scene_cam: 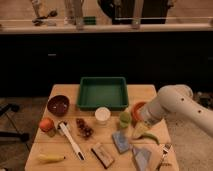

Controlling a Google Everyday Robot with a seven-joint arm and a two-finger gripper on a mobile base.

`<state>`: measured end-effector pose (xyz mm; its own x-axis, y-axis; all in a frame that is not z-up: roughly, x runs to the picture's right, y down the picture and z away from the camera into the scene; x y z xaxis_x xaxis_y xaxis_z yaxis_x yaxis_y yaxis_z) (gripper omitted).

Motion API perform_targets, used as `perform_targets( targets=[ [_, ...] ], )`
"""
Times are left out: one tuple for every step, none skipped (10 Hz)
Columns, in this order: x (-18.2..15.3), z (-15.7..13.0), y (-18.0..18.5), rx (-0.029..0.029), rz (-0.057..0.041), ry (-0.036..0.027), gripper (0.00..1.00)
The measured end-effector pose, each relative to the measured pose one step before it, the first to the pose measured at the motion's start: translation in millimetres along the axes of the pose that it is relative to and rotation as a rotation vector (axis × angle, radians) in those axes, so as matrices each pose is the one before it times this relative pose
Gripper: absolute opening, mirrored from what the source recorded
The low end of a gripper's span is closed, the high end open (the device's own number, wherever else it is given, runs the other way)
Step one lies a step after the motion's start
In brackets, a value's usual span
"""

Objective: Place eraser in tray

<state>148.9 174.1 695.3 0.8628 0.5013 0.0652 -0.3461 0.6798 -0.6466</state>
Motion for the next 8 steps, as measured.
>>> perform_targets(
  targets=[
    [-3.08,8.36,4.47,0.00307,0.01435,0.01211,0.80],
    [-6.06,10.00,7.03,-0.00948,0.00269,0.01504,0.80],
    [-8.40,8.07,7.13,-0.01964,-0.01576,0.01219,0.80],
    [-0.10,0.75,0.73,-0.00247,-0.00167,0.00355,0.80],
    [1.58,-0.58,0.09,0.00029,0.00289,0.00074,0.80],
    [0.09,0.06,0.04,-0.00013,0.00007,-0.00001,0.80],
    [-1.20,0.43,0.13,-0.00092,-0.00223,-0.00029,0.80],
    [0.33,-0.12,-0.09,0.00032,0.00046,0.00025,0.80]
  ],
)
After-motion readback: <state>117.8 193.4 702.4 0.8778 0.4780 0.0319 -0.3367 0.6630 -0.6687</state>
